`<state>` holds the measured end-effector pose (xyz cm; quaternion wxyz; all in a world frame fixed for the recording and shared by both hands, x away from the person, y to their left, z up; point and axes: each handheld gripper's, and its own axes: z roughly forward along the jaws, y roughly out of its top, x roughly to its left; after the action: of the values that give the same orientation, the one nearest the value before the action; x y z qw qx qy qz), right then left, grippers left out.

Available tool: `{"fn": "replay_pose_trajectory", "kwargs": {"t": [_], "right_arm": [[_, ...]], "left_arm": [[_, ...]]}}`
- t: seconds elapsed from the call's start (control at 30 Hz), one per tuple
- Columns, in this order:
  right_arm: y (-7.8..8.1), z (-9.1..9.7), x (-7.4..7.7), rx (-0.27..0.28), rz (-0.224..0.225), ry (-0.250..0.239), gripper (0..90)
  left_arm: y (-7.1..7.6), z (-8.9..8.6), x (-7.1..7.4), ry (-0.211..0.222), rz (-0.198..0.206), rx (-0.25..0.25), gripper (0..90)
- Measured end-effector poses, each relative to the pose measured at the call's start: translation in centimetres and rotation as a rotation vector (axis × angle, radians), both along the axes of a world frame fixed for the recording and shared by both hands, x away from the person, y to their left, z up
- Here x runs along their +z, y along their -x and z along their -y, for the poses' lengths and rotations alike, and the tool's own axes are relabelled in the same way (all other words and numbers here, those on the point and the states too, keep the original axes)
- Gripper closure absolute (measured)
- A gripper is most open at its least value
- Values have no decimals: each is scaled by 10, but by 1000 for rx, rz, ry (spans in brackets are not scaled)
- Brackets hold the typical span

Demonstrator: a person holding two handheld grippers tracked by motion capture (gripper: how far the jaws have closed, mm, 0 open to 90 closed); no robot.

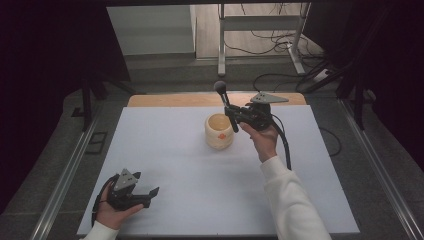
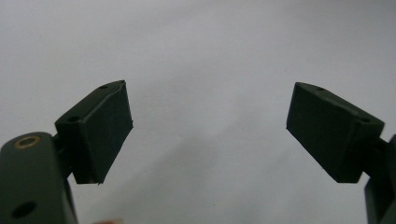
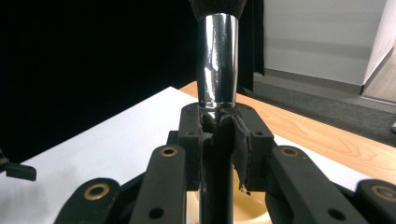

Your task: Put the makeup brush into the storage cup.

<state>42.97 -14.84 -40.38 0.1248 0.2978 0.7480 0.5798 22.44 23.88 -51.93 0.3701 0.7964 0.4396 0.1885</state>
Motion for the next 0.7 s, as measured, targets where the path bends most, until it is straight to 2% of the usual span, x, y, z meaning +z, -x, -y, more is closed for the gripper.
{"fn": "replay_pose_trajectory", "kwargs": {"t": [0.7], "right_arm": [[-24,-18,-4,-28,-10,-34,741]], "left_arm": [[1,0,0,3,0,-2,147]]}}
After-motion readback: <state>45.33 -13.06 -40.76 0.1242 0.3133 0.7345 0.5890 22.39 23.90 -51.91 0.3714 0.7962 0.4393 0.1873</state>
